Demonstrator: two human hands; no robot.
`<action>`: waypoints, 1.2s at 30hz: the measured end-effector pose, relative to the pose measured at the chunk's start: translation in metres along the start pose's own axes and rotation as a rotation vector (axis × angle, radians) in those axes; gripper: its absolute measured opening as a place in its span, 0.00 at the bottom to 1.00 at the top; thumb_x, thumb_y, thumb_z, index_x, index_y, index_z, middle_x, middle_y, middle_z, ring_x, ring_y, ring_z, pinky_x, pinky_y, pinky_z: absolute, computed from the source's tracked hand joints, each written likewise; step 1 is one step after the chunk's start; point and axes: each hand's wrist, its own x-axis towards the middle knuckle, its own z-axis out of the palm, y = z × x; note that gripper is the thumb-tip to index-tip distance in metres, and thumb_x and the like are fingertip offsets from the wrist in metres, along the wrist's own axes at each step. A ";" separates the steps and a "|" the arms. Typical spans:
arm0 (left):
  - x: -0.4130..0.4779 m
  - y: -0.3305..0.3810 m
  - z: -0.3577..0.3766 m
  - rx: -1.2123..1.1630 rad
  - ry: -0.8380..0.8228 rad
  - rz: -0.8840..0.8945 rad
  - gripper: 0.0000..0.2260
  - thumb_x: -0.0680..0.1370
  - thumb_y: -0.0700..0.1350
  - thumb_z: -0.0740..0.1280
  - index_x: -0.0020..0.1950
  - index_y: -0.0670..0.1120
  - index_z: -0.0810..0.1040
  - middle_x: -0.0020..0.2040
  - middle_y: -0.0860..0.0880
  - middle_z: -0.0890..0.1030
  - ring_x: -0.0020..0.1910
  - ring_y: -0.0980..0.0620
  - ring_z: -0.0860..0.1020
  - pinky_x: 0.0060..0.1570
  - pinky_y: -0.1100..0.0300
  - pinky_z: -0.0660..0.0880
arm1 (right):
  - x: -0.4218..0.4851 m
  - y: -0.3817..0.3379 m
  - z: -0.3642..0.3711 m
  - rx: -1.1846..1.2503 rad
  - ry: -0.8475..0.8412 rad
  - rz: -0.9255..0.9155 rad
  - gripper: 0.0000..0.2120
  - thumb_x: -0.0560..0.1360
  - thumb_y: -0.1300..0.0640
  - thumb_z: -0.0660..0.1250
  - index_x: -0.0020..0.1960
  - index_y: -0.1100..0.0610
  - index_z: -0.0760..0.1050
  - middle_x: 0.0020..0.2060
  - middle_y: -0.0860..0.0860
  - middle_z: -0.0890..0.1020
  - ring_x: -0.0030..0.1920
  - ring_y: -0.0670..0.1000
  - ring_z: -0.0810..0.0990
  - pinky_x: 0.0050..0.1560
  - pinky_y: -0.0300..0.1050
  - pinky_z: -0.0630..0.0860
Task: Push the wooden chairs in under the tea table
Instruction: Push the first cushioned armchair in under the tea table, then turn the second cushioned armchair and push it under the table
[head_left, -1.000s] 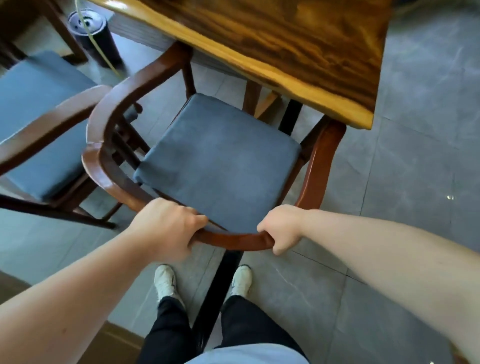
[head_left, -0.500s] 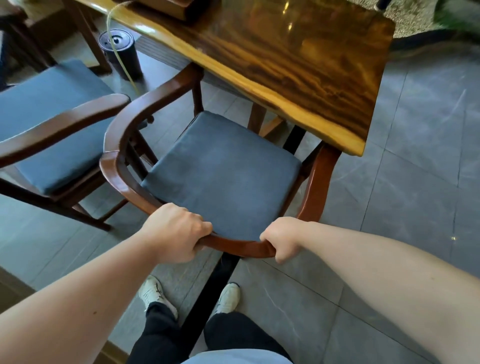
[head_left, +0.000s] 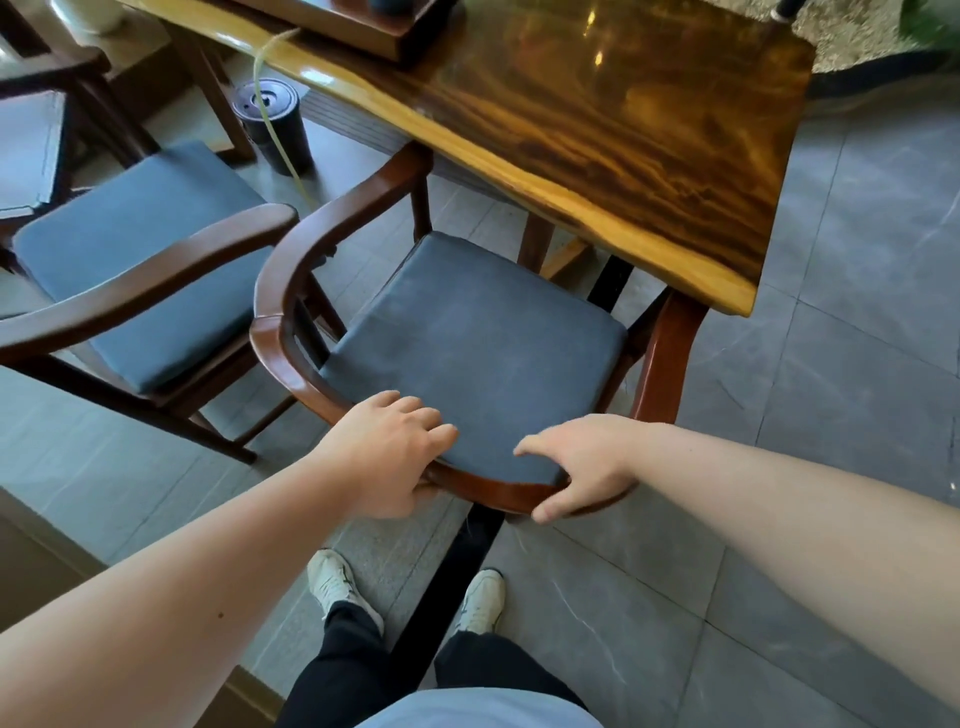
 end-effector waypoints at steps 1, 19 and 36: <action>-0.008 -0.010 -0.005 0.013 0.053 -0.021 0.28 0.69 0.66 0.60 0.61 0.50 0.74 0.56 0.49 0.79 0.57 0.45 0.75 0.59 0.47 0.70 | 0.002 -0.007 -0.014 0.007 0.087 -0.043 0.42 0.67 0.22 0.55 0.74 0.45 0.58 0.73 0.50 0.67 0.69 0.54 0.69 0.65 0.54 0.68; -0.219 -0.176 -0.039 0.059 0.070 -0.692 0.28 0.75 0.61 0.57 0.67 0.43 0.74 0.61 0.41 0.79 0.62 0.38 0.75 0.61 0.43 0.71 | 0.108 -0.177 -0.205 -0.220 0.727 -0.318 0.38 0.75 0.34 0.62 0.78 0.48 0.54 0.75 0.57 0.62 0.71 0.57 0.66 0.68 0.53 0.63; -0.305 -0.315 -0.014 0.124 -0.062 -0.787 0.33 0.71 0.64 0.67 0.71 0.46 0.70 0.67 0.41 0.75 0.67 0.35 0.70 0.65 0.39 0.66 | 0.260 -0.280 -0.275 -0.453 0.575 -0.379 0.42 0.73 0.37 0.65 0.78 0.48 0.47 0.77 0.58 0.56 0.75 0.59 0.55 0.72 0.61 0.55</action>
